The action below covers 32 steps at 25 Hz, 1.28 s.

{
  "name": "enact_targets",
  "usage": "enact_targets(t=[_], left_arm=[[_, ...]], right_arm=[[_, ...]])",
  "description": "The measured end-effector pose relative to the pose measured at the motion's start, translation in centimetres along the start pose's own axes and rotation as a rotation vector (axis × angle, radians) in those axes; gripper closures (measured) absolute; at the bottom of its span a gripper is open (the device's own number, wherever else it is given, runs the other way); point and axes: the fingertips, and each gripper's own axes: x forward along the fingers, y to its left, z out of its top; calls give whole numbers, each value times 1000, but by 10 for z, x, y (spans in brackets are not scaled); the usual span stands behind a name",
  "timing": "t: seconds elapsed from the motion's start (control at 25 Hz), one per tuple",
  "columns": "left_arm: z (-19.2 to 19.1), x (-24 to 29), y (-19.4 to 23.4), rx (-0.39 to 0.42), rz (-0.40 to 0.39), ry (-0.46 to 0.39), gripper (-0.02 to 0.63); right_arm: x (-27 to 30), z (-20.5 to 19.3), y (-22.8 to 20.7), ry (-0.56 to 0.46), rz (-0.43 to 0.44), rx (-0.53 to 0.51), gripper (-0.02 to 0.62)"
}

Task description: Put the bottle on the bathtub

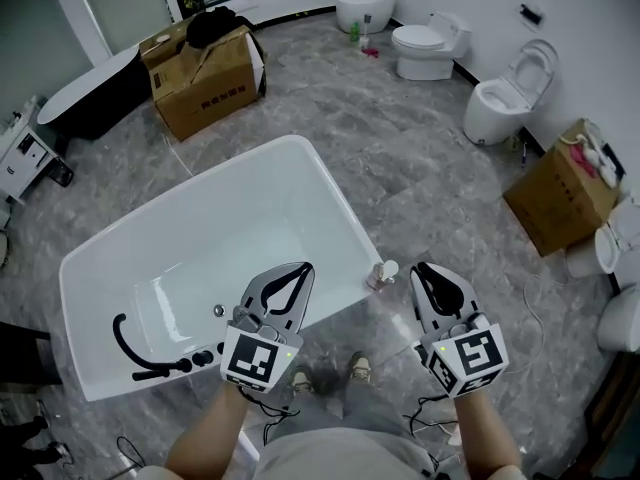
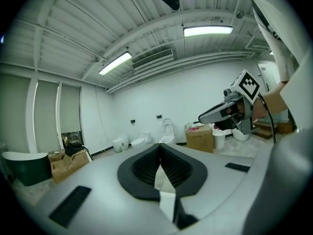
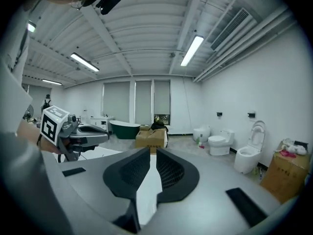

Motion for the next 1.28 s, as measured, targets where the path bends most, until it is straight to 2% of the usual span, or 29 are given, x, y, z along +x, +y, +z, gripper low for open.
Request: enact_targets(t=[0.32, 0.52, 0.76, 0.88, 1.28], left_arm=[[77, -36, 19, 30, 75, -86, 588], [107, -59, 22, 32, 108, -107, 588], [117, -78, 23, 73, 134, -79, 588], [116, -76, 22, 101, 127, -64, 588], [115, -63, 20, 108, 87, -66, 588]], right_arm=[[-33, 88, 37, -124, 67, -97, 563], [-55, 126, 49, -226, 84, -103, 568], [-64, 135, 57, -251, 87, -102, 569], [-62, 133, 57, -244, 93, -96, 569], [-54, 139, 56, -247, 89, -98, 569]])
